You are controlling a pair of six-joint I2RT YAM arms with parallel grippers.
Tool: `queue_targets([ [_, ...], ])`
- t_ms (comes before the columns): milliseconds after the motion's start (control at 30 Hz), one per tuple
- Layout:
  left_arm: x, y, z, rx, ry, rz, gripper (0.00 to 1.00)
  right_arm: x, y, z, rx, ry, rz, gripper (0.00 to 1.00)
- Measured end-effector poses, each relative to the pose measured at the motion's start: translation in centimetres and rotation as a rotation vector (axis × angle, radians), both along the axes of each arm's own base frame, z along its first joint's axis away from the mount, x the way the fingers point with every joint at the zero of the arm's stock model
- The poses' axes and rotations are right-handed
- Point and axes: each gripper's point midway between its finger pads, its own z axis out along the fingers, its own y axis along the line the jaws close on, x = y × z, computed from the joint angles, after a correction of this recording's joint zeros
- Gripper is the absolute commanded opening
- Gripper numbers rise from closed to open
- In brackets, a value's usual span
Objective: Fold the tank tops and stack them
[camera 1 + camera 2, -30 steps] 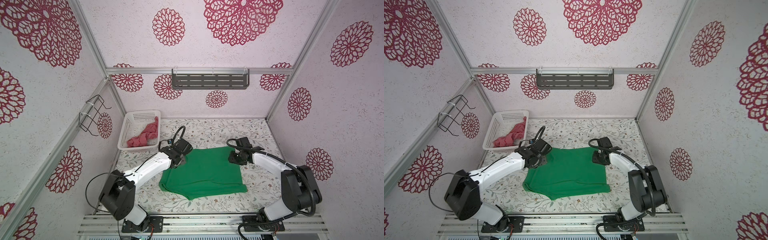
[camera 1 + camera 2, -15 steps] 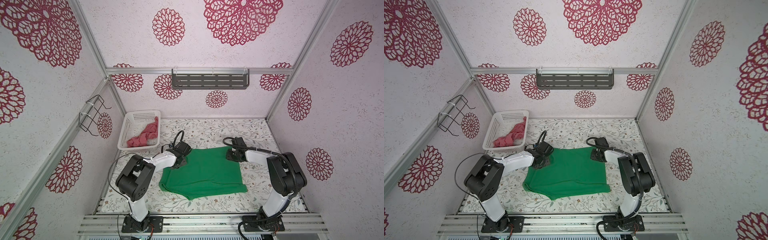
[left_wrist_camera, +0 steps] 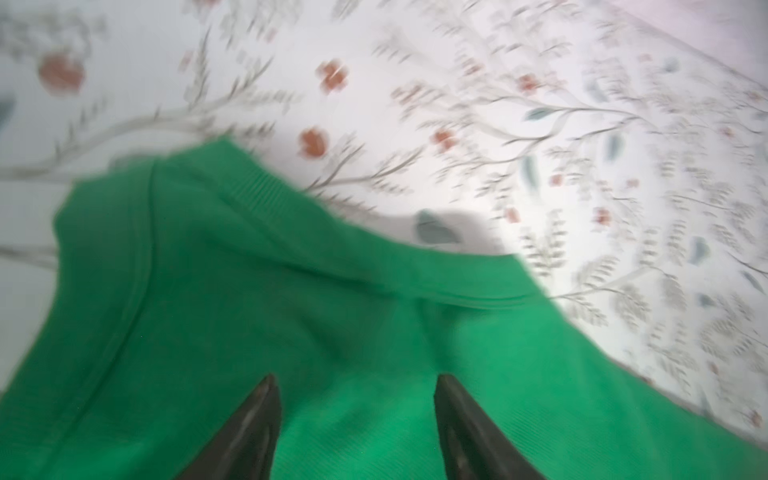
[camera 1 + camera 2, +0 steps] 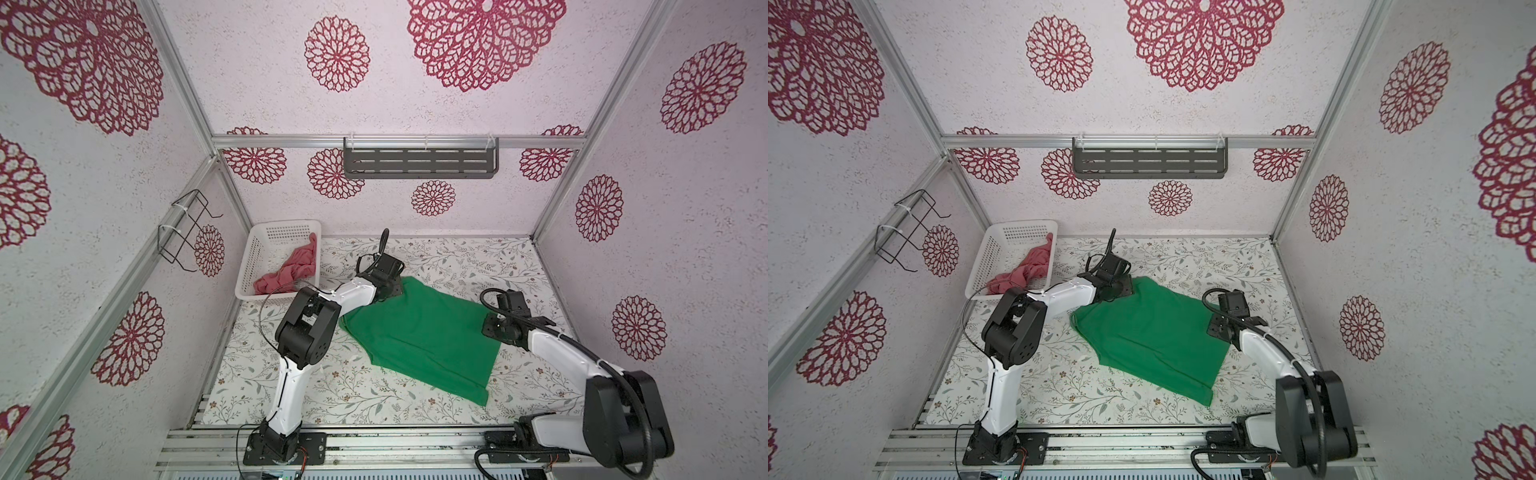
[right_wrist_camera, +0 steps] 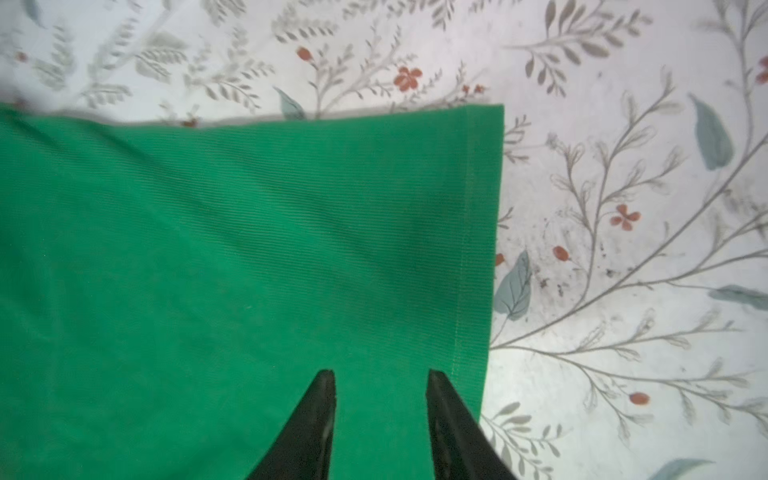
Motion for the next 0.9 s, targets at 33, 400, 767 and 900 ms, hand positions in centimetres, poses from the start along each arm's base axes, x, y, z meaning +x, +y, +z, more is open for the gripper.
queue_targets([
  [33, -0.2, 0.3, 0.9, 0.007, -0.006, -0.007, 0.65, -0.1, 0.2, 0.6, 0.007, -0.012, 0.012, 0.44],
  [400, -6.7, 12.8, 2.0, 0.075, 0.07, 0.204, 0.44, -1.5, 2.9, -0.2, 0.036, 0.077, 0.138, 0.43],
  [767, -16.6, 18.2, -4.7, 0.165, 0.281, 0.321, 0.38, -1.6, 1.6, -2.5, -0.005, 0.158, 0.099, 0.43],
  [900, -20.6, 21.5, -4.8, 0.193, 0.315, 0.392, 0.38, -1.5, 0.8, -4.0, -0.018, 0.215, 0.071, 0.43],
])
